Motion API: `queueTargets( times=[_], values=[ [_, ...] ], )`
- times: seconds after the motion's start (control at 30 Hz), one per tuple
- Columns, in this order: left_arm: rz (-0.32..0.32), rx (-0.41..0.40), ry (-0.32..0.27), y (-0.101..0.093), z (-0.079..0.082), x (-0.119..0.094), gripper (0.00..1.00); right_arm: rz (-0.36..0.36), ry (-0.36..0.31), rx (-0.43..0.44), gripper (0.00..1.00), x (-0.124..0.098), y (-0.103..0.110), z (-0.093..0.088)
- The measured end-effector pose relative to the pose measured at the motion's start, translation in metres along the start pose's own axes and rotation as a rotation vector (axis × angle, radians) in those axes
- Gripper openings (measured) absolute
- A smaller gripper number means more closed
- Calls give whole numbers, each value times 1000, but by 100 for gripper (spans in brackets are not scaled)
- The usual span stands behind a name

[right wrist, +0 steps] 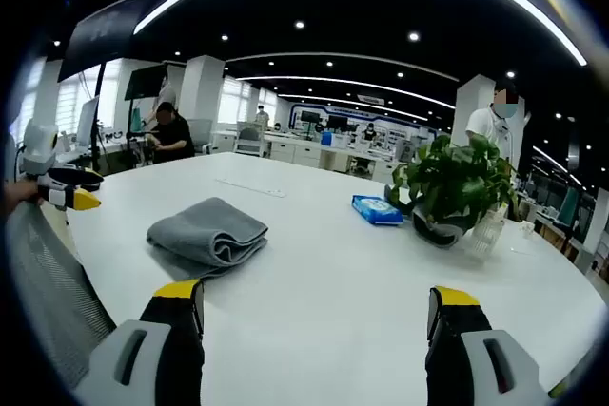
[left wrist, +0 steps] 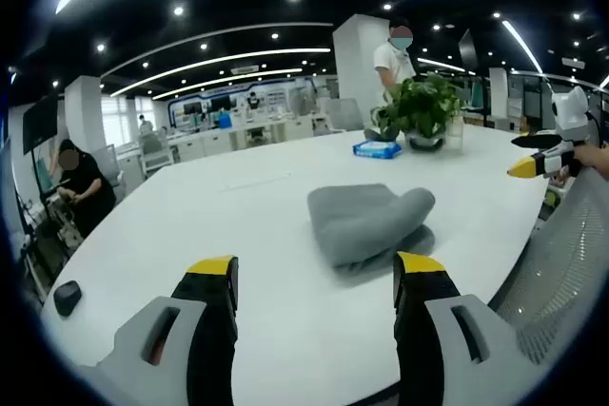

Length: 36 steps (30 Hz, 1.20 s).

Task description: Open the folded towel by lifting each exposed corner and separating the folded layers until the towel lies flat within the target outline without major curled edges

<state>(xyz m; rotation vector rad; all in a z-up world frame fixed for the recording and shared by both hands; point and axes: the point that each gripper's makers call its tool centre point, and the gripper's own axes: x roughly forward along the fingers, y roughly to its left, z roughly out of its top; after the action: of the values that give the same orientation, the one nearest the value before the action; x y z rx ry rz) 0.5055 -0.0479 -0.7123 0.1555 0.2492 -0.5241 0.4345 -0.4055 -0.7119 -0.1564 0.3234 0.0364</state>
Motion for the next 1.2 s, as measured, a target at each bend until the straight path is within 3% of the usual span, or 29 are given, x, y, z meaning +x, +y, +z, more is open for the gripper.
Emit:
queueTargets(
  times=[0.47,0.97,1.1,1.2],
  values=[
    [2,2,-5,0,1,-1,66,-4,9,45,100,-1,-1,-2],
    [6,3,-7,1,2,-2,67,8,24,-13,100,-1,4,-3],
    [9,-1,-14,2,3,-2,68,-26,-38,22,91,-6,-2,11],
    [11,2,-12,3,3,-2,68,-39,-102,45,95,-8,-5,25]
  ],
)
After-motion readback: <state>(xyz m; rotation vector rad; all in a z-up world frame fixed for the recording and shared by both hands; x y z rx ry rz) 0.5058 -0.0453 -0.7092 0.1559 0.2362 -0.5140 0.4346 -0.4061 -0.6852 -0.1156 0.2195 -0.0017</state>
